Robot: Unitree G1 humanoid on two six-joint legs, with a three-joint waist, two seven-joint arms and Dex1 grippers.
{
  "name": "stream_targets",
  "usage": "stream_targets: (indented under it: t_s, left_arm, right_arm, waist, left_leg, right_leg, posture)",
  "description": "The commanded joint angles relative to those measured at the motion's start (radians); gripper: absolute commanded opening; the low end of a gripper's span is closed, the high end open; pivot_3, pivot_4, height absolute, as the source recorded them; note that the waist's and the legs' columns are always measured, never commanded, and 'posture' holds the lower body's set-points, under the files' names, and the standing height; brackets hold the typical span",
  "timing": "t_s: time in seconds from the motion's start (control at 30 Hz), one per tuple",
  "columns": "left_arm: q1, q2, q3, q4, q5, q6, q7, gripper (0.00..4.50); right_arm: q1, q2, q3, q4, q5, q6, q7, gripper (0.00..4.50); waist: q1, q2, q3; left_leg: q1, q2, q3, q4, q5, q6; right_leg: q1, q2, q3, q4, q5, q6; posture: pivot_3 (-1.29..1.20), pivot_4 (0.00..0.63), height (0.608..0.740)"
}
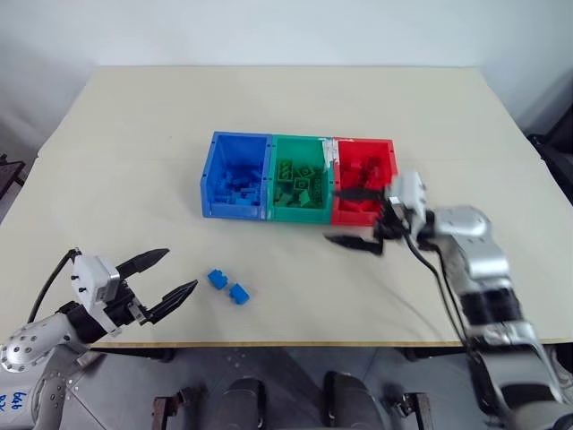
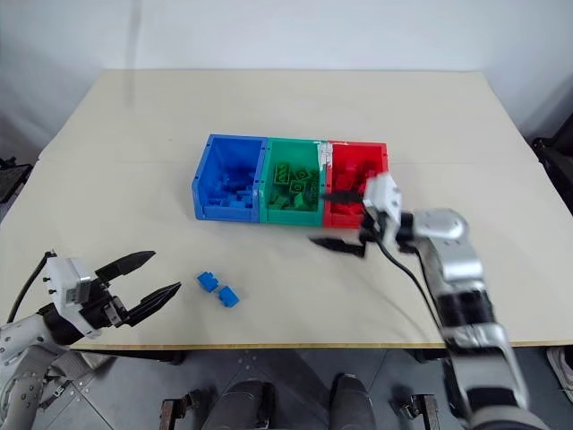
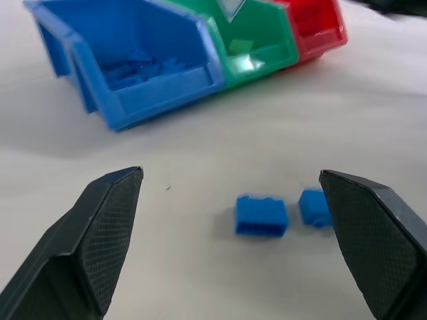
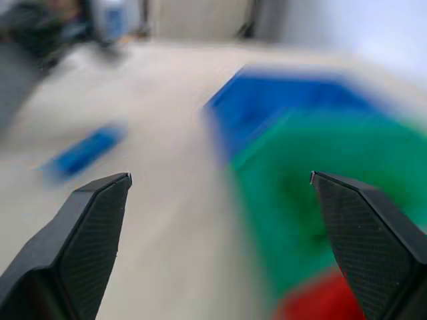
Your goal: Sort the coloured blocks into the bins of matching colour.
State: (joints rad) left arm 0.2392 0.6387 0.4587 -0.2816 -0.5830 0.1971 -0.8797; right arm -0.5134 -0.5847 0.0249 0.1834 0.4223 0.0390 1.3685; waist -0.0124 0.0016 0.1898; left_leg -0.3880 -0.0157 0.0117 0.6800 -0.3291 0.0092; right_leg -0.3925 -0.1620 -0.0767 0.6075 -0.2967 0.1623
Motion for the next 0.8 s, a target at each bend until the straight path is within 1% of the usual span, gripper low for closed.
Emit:
stream_targets:
  t_s: [0.03,0.1,0.17,0.23,0.33,0.43,0.5,0.57,0.67,0.8]
  left_arm:
    - [0.047,0.034,0.106,0.058,-0.001,-0.059,-0.055,4.5]
    - [0.072,0.052,0.147,0.102,0.003,-0.077,-0.086,4.5]
    - [0.11,0.09,0.159,0.137,0.008,-0.066,-0.139,4.5]
    - [0.122,0.146,0.125,0.123,0.025,-0.075,-0.209,4.5]
    - [0.057,0.2,0.054,0.07,0.016,-0.061,-0.254,4.5]
    - [-0.036,0.251,-0.059,0.024,0.042,-0.049,-0.298,4.5]
    - [-0.133,0.317,-0.196,0.002,0.113,-0.01,-0.327,4.5]
    - [-0.213,0.36,-0.292,0.006,0.171,0.0,-0.353,4.5]
    - [-0.375,0.344,-0.417,0.039,0.202,0.029,-0.375,4.5]
    - [-0.6,0.299,-0.609,0.177,0.351,-0.028,-0.435,4.5]
  right_arm:
    - [0.12,-0.08,-0.042,-0.098,0.033,-0.069,0.103,4.48]
    - [0.179,-0.097,-0.063,-0.112,0.046,-0.078,0.105,4.48]
    - [0.21,-0.105,-0.079,-0.118,0.051,-0.072,0.089,4.48]
    - [0.225,-0.106,-0.09,-0.125,0.058,-0.059,0.07,4.48]
    - [0.231,-0.101,-0.092,-0.144,0.064,-0.048,0.06,4.48]
    - [0.235,-0.107,-0.089,-0.163,0.069,-0.034,0.061,4.48]
    - [0.246,-0.128,-0.089,-0.188,0.082,0.007,0.07,4.48]
    - [0.271,-0.147,-0.09,-0.228,0.092,0.038,0.072,4.48]
    - [0.306,-0.165,-0.101,-0.281,0.105,0.068,0.053,4.48]
    - [0.345,-0.165,-0.118,-0.332,0.103,0.08,0.006,4.48]
  waist:
    - [-0.008,0.0,0.0]
    - [-0.011,0.0,0.0]
    - [-0.015,0.0,0.0]
    - [-0.014,0.0,0.0]
    - [-0.004,0.0,0.0]
    - [0.013,0.0,0.0]
    - [0.019,0.0,0.0]
    - [0.019,0.0,0.0]
    - [0.018,0.0,0.0]
    - [0.017,0.0,0.0]
  left_leg:
    - [0.001,0.001,0.001,0.0,0.0,0.0]
    - [0.001,0.002,0.001,0.0,0.0,-0.001]
    - [0.001,0.003,0.001,0.0,-0.001,-0.001]
    - [0.002,0.003,0.002,0.0,-0.001,-0.001]
    - [0.002,0.006,0.001,0.001,-0.001,-0.002]
    - [0.002,0.008,0.001,0.002,-0.001,-0.002]
    - [0.002,0.008,0.001,0.001,-0.001,-0.002]
    - [0.001,0.008,0.001,0.001,-0.001,-0.002]
    - [0.001,0.004,0.002,0.001,-0.001,-0.003]
    - [0.001,0.007,0.01,0.002,-0.001,-0.004]
  right_leg:
    - [0.0,0.001,0.0,-0.001,0.0,0.0]
    - [0.0,0.001,0.0,-0.001,0.0,0.0]
    - [0.001,0.002,0.0,-0.001,0.0,0.0]
    - [0.001,0.002,0.0,-0.001,0.0,0.0]
    - [0.001,0.002,0.0,0.0,0.0,0.0]
    - [0.001,0.002,0.0,0.0,0.0,0.0]
    - [0.001,0.002,0.0,0.0,0.0,-0.001]
    - [0.001,0.003,0.0,0.0,0.001,-0.001]
    - [0.001,0.005,0.0,-0.001,0.001,-0.001]
    - [0.001,0.009,0.001,-0.001,0.001,-0.001]
  posture:
    - [0.0,0.15,0.74]
    - [0.0,0.15,0.74]
    - [0.0,0.15,0.74]
    - [0.0,0.15,0.74]
    - [0.0,0.15,0.74]
    - [0.0,0.15,0.74]
    - [0.0,0.15,0.74]
    - [0.0,0.15,0.74]
    - [0.0,0.15,0.74]
    - [0.0,0.15,0.74]
